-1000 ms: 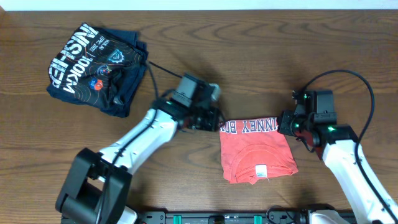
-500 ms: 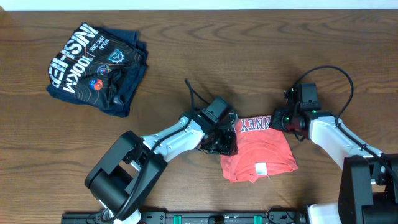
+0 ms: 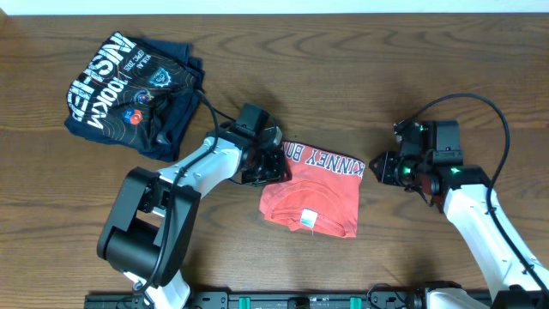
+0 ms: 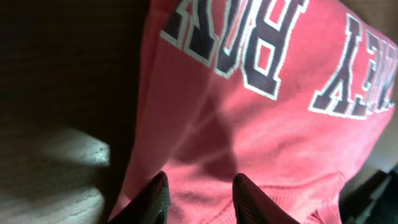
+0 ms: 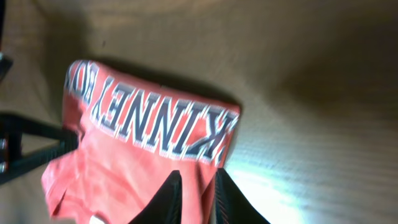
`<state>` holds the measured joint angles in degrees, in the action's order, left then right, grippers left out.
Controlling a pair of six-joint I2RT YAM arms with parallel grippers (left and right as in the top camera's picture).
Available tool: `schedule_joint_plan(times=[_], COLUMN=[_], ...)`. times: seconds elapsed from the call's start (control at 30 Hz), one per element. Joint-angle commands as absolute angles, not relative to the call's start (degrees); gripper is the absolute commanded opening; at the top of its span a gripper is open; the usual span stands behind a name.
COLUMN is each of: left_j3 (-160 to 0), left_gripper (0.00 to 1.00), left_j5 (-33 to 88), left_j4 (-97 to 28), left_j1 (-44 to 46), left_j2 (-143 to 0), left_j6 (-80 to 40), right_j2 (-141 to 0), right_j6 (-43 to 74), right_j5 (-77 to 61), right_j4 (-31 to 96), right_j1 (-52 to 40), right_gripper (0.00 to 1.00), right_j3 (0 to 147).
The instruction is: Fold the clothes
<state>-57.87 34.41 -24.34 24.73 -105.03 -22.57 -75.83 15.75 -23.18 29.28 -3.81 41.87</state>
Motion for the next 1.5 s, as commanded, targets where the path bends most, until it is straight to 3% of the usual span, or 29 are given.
schedule_joint_plan(times=[0.0, 0.13, 0.23, 0.43, 0.6, 0.8, 0.9, 0.97, 1.13, 1.47], left_j3=[-57.5, -57.5, -57.5, -57.5, -57.5, -57.5, -57.5, -57.5, -57.5, -57.5], left_gripper=[0.39, 0.40, 0.40, 0.40, 0.40, 0.40, 0.41, 0.41, 0.46, 0.50], left_j5=[38.4, 36.8, 35.2, 35.6, 35.8, 35.8, 35.8, 35.8, 34.7, 29.1], left_j4=[-25.0, -24.9, -25.3, -28.3, -32.8, -30.5, -29.8, -29.0, -26.1, -20.8], left_j1=[25.3, 26.9, 27.5, 27.8, 30.8, 36.2, 38.5, 40.4, 45.0, 52.4], left_j2=[-102.2, -99.8, -99.8, -99.8, -99.8, -99.2, -97.8, -96.1, -93.5, -96.8], left_j6=[-20.6, -16.4, -16.4, -16.3, -14.7, -14.0, -14.0, -13.9, -14.0, -14.0], right_j2=[-77.1, -81.2, -85.4, -95.2, -93.4, -83.1, -79.1, -78.3, -80.8, -91.4], right_j6=[13.0, 13.0, 13.2, 23.2, 15.5, 11.9, 12.0, 12.7, 14.2, 20.7], right_j5=[-26.4, -26.4, -25.8, -11.8, -22.1, -23.1, -23.1, -22.8, -21.4, -24.6], right_j4=[30.4, 30.0, 29.5, 27.5, 23.5, 27.2, 27.8, 27.3, 25.2, 13.4], right_j1=[-6.0, -8.6, -10.3, -10.5, -9.3, -7.9, -6.4, -5.6, -5.3, -5.3], right_gripper=[0.15, 0.11, 0.03, 0.01, 0.01, 0.10, 0.28, 0.33, 0.37, 0.19], right_j3=[41.0, 40.0, 39.6, 39.6, 39.7, 39.7, 39.7, 39.7, 39.7, 39.7])
